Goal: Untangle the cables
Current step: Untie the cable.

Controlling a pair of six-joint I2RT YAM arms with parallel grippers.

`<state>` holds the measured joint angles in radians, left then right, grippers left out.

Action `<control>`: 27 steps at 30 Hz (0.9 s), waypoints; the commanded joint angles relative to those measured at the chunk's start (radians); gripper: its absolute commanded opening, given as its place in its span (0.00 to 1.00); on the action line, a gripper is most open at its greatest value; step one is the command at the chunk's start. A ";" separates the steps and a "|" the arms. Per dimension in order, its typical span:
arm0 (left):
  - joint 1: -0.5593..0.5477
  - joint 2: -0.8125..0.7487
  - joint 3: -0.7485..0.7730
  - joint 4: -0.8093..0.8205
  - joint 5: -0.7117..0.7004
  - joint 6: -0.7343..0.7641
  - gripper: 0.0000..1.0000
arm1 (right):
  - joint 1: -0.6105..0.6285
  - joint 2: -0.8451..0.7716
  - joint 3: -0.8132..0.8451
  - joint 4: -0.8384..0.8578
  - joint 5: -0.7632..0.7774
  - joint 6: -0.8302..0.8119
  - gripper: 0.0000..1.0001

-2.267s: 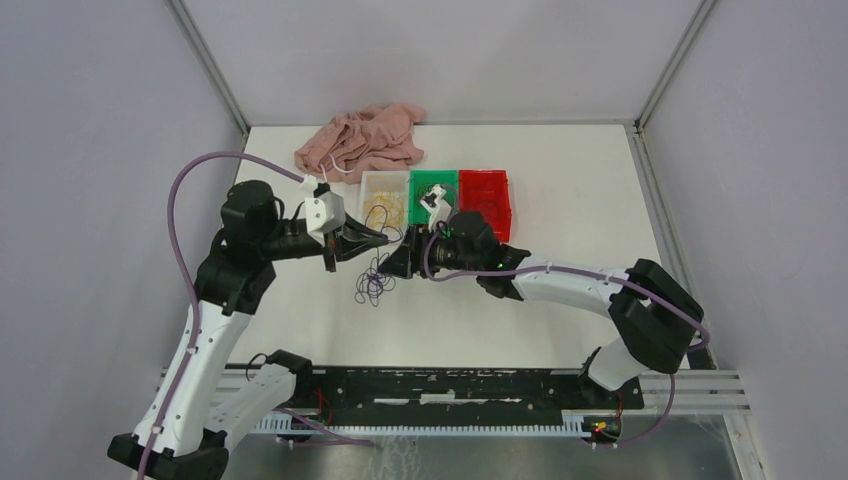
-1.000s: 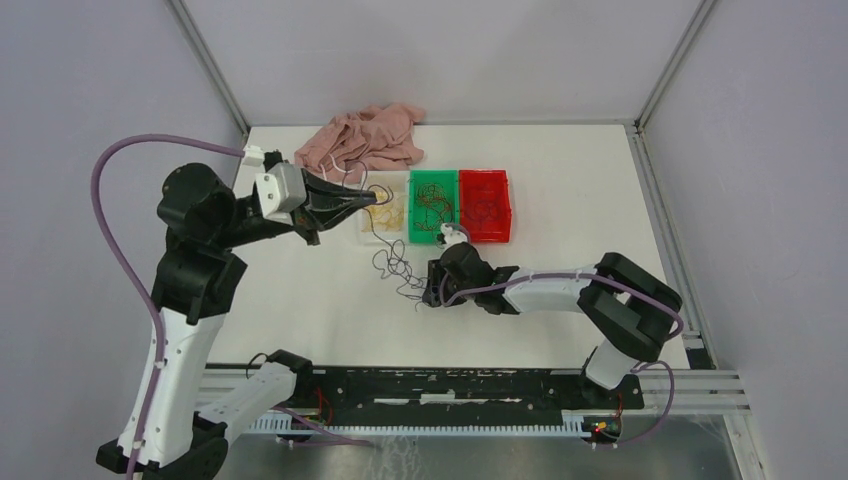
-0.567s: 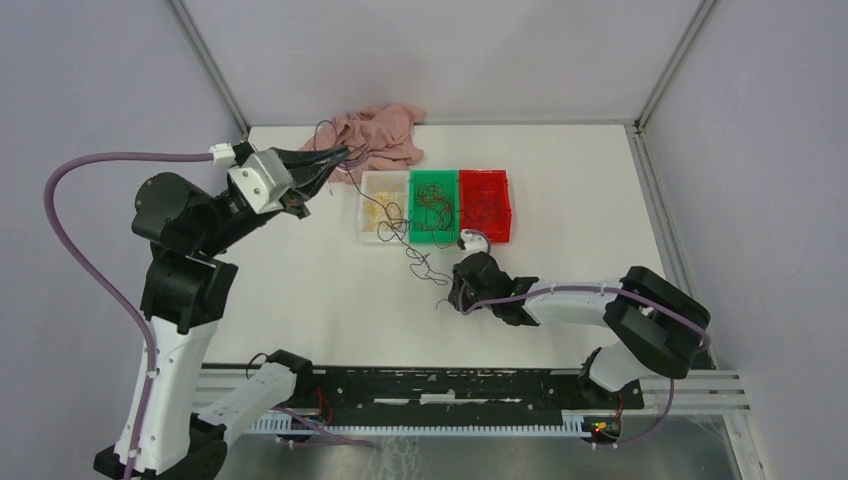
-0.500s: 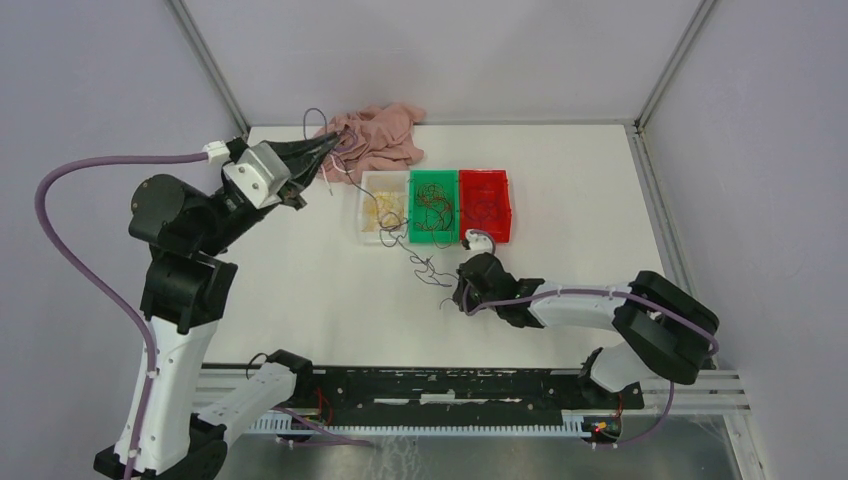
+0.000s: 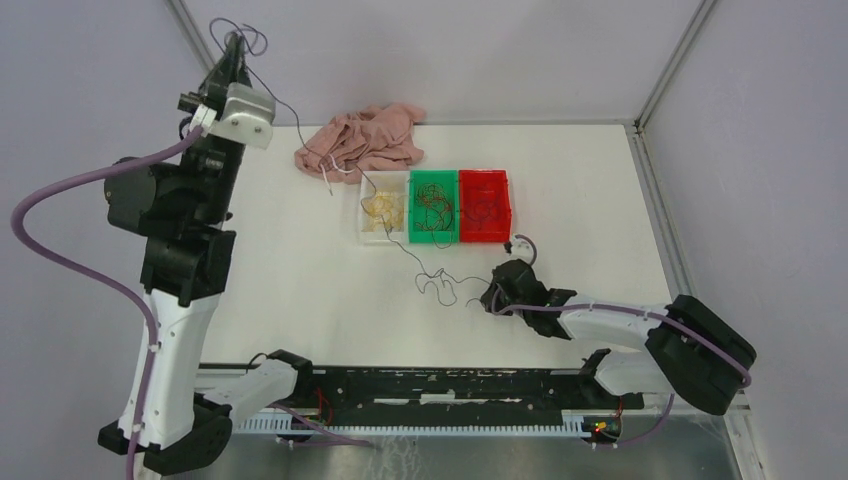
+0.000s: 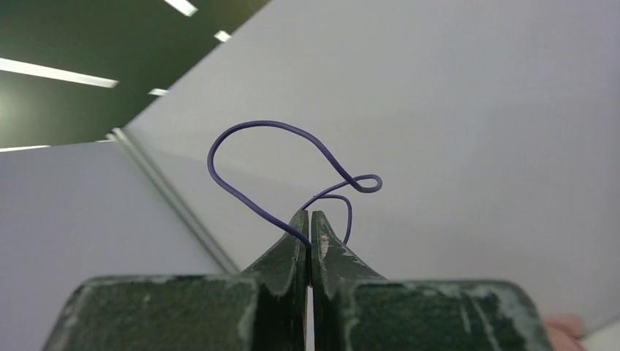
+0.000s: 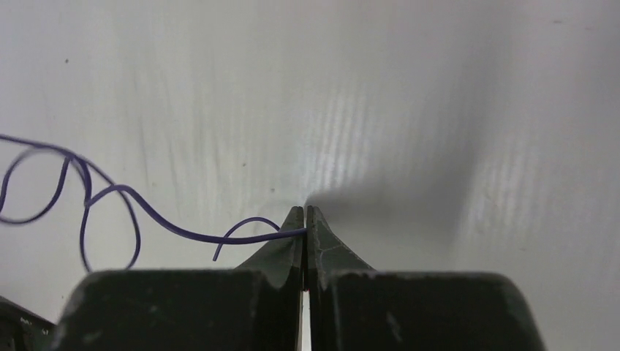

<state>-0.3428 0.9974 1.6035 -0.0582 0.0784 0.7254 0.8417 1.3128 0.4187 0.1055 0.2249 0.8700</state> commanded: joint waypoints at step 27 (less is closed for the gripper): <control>-0.004 0.081 0.008 -0.276 0.710 -0.337 0.03 | -0.136 -0.261 0.273 -0.416 -0.375 -0.151 0.74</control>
<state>-0.3428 1.0595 1.6733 -0.2497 0.5011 0.6239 0.7151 1.0023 0.5797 -0.2417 0.0391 0.8413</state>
